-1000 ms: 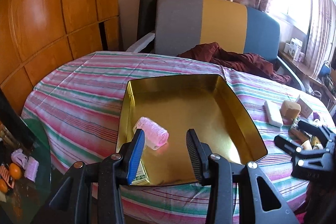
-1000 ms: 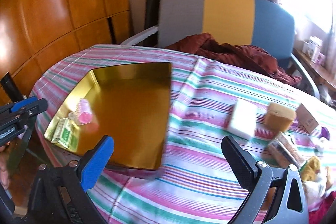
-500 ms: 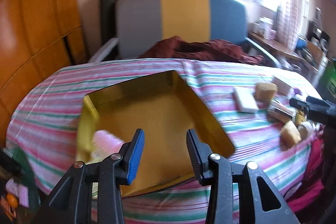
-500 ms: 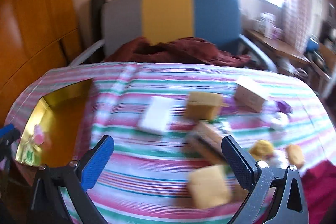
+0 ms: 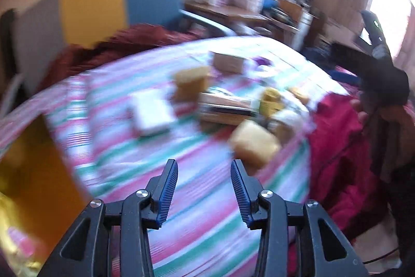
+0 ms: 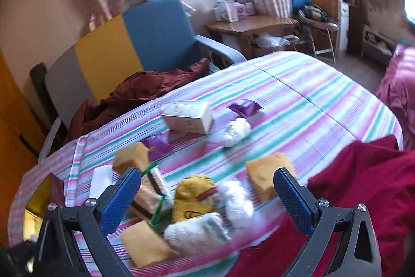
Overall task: Organize objects
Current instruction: 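Grasp the yellow sponge with the left gripper while the right gripper grasps the snack bar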
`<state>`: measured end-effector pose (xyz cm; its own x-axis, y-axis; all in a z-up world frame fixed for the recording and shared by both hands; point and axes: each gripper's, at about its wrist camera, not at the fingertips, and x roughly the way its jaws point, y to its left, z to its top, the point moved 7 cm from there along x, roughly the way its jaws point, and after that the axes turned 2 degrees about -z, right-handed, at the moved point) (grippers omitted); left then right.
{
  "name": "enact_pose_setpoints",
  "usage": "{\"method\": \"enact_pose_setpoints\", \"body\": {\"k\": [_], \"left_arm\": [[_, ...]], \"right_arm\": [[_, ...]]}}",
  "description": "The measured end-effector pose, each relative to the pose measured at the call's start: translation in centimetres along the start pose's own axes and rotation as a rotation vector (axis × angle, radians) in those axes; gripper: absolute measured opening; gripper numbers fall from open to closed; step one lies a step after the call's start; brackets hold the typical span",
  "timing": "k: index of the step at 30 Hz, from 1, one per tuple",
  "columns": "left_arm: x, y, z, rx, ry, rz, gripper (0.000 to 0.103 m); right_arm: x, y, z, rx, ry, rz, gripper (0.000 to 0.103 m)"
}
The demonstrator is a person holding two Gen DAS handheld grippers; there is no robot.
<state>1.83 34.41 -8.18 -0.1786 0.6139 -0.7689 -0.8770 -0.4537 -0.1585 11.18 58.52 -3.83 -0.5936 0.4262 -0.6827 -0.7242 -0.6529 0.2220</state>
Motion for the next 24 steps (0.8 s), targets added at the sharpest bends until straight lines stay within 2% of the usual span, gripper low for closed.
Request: {"method": "enact_pose_setpoints", "body": {"k": [3,6,13,16,17,19,20,24], "left_arm": [[2.7,-2.4,0.4,0.034,0.049,-0.076,0.049],[4.6,-4.1,0.4,0.079,0.083,-0.114,0.079],[8.7,-6.7,0.7,0.208,0.139,-0.096,0.081],[10.4,-7.6,1.0,0.229,0.152,-0.087,0.081],[10.8,-7.7,1.0,0.229,0.152,-0.088,0.08],[11.8,-7.6,1.0,0.218,0.154,-0.082,0.072],[11.9,-7.5,0.8,0.196,0.148,-0.104,0.071],[10.5,-6.4,0.2,0.143,0.103,-0.141,0.064]], "right_arm": [[0.3,-1.4,-0.3,0.028,0.007,-0.015,0.103],[1.0,-2.3,-0.8,0.078,0.019,0.002,0.103],[2.5,-3.3,-1.1,0.155,0.057,0.05,0.103],[3.0,-3.3,-1.2,0.169,0.078,0.065,0.103],[3.2,-3.2,-1.3,0.166,0.087,0.07,0.103],[3.4,-3.0,-1.4,0.154,0.096,0.072,0.103],[3.5,-2.8,-1.5,0.144,0.099,0.074,0.103],[3.8,-1.9,-1.6,0.106,0.11,0.075,0.103]]}}
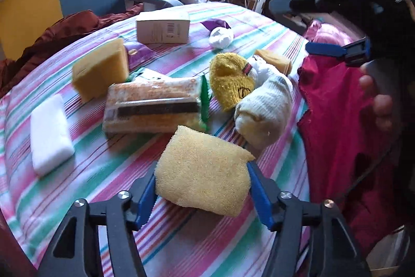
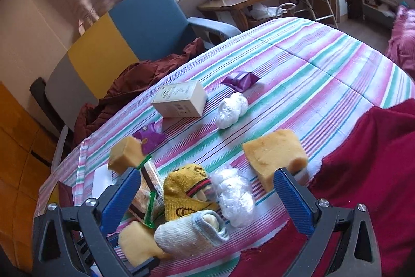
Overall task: Organize objects
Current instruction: 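Grasp the yellow sponge with the left gripper while the right gripper grasps the snack bar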
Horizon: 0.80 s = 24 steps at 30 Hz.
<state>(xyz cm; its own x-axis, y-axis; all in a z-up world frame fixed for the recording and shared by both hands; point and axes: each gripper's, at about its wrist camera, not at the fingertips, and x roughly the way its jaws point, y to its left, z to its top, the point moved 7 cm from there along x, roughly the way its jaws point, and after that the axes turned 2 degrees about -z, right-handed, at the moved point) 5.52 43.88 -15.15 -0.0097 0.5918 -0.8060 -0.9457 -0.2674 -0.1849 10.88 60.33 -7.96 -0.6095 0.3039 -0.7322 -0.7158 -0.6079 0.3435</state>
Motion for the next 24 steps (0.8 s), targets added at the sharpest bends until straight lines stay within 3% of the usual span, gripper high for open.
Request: {"method": "enact_pose_setpoints", "body": {"k": [6,8,15,21,24], "left_arm": [[-3.3,2.6,-3.5,-0.08,-0.024,0.045,0.064],[-4.1,3.4,-4.5,-0.089,-0.034,0.077,0.064],[-4.3,4.7,-5.3,-0.144,-0.056,0.054,0.064],[-4.0,5.1,-5.4,-0.179,-0.057,0.029,0.065],[-3.9,5.1,-5.3,-0.185,-0.06,0.023,0.065]], "right_arm": [[0.9,3.6,-1.4,-0.174,0.049,0.014,0.103],[1.0,6.0,-2.4,-0.284,0.065,0.029,0.103],[4.1,14.7,-5.9,-0.715,0.164,0.047,0.103],[9.0,16.8,-8.1,-0.967,0.301,-0.023,0.102],[10.9,16.2,-8.6,-0.988,0.382,-0.038,0.092]]}}
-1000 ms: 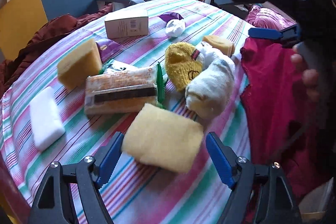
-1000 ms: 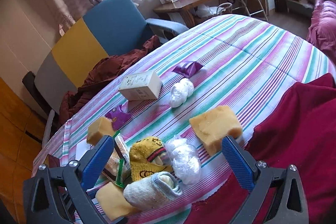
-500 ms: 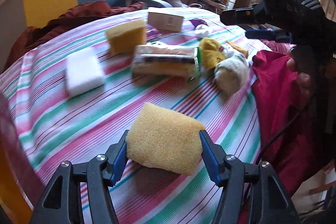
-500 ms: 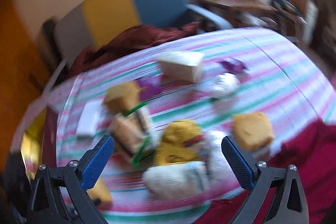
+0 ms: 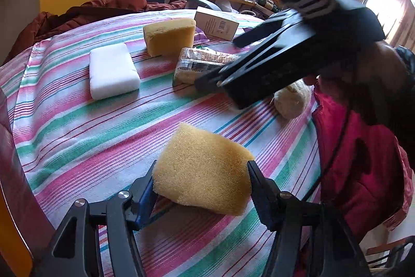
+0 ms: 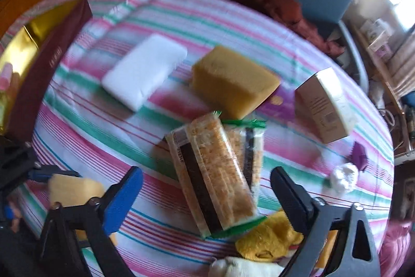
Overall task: Organize objects
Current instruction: 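Grasp the yellow sponge with the left gripper while the right gripper grasps the snack bar, then carry the sponge and snack bar over the gold tray with both grippers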
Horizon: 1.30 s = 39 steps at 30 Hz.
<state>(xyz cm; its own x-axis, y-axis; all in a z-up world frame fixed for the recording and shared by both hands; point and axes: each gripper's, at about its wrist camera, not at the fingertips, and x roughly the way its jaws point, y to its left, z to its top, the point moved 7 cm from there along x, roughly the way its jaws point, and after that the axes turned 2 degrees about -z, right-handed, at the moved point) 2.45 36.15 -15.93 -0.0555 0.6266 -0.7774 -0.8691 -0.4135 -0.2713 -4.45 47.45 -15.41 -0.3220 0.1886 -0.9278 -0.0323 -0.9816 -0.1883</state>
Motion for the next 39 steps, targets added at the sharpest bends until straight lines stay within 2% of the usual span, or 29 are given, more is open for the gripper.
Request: {"method": "enact_pose_setpoints", "body": {"k": [1,2,3,5,7,15,22,28,39], "left_arm": [[-0.1,0.0,-0.1,-0.001,-0.002,-0.001,0.065],[-0.2,0.0,-0.1,-0.003,-0.004,-0.001,0.064],[-0.3,0.0,-0.2,-0.01,-0.008,-0.003,0.063],[-0.7,0.1,-0.4,-0.025,-0.014,0.001,0.062],[-1.2,0.2,-0.6,-0.034,-0.017,0.015,0.061],[-5.6,0.4,-0.7,-0.047,-0.097,0.058,0.061],[-11.4,2.8,-1.1,-0.139,-0.203,0.126,0.061],[-16.7,6.2,-2.6,-0.242,-0.3,0.207,0.061],[-25.8,15.1,-6.8,-0.464,-0.433,0.368,0.062]], "right_arm": [[0.7,-0.1,-0.2,0.004,0.024,0.001,0.079],[0.9,-0.2,-0.3,0.008,0.032,0.002,0.058],[0.9,-0.3,-0.4,0.019,0.022,-0.009,0.057],[0.2,-0.2,-0.5,0.04,-0.002,0.016,0.043],[-0.6,0.0,-0.8,0.064,-0.028,0.029,0.038],[-4.2,2.1,-1.4,0.174,-0.15,0.126,0.038],[-6.6,6.1,-0.6,0.212,-0.227,0.225,0.038],[-8.4,9.5,0.9,0.187,-0.269,0.292,0.038],[-12.1,18.6,5.5,0.059,-0.337,0.425,0.038]]}}
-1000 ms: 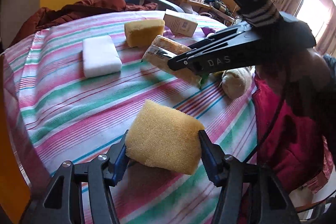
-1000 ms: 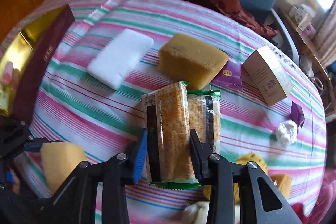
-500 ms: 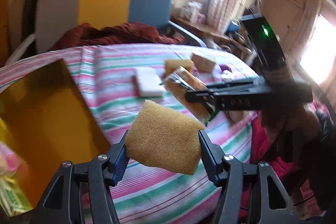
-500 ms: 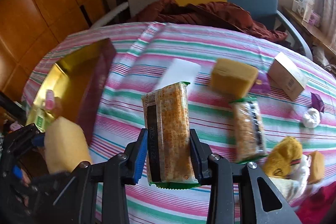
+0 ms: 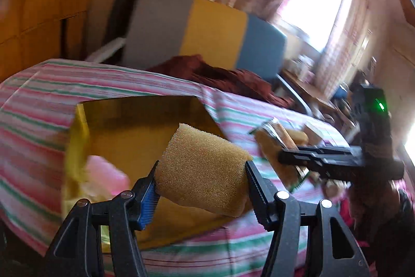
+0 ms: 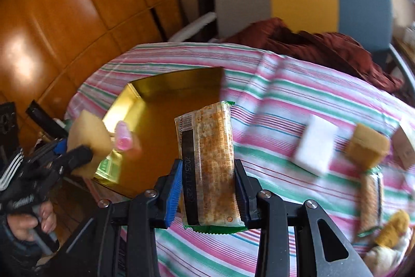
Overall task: Organize objects
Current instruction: 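Carry the sponge and snack bar over the gold tray with both grippers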
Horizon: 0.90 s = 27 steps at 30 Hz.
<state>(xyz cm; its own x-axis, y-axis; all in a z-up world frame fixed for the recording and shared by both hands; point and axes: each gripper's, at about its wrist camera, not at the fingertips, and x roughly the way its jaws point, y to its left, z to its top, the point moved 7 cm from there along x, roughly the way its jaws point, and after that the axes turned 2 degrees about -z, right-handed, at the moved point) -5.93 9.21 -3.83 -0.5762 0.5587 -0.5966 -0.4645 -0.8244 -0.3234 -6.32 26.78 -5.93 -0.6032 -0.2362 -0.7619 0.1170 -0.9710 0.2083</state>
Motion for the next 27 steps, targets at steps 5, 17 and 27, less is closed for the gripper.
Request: {"method": "enact_pose_setpoints", "body": {"k": [5,17,27], "left_arm": [[-0.9,4.0,1.5,-0.023,-0.021,0.071,0.062],[1.3,9.0,7.6,0.028,-0.059,0.187,0.066],[5.0,13.7,9.9,-0.112,0.003,0.214,0.072]], "right_arm": [[2.0,4.6,0.7,-0.075,0.028,0.073,0.038],[10.2,10.4,-1.1,-0.125,0.19,0.158,0.04],[11.9,14.6,-3.8,-0.164,0.292,0.352,0.055]]}}
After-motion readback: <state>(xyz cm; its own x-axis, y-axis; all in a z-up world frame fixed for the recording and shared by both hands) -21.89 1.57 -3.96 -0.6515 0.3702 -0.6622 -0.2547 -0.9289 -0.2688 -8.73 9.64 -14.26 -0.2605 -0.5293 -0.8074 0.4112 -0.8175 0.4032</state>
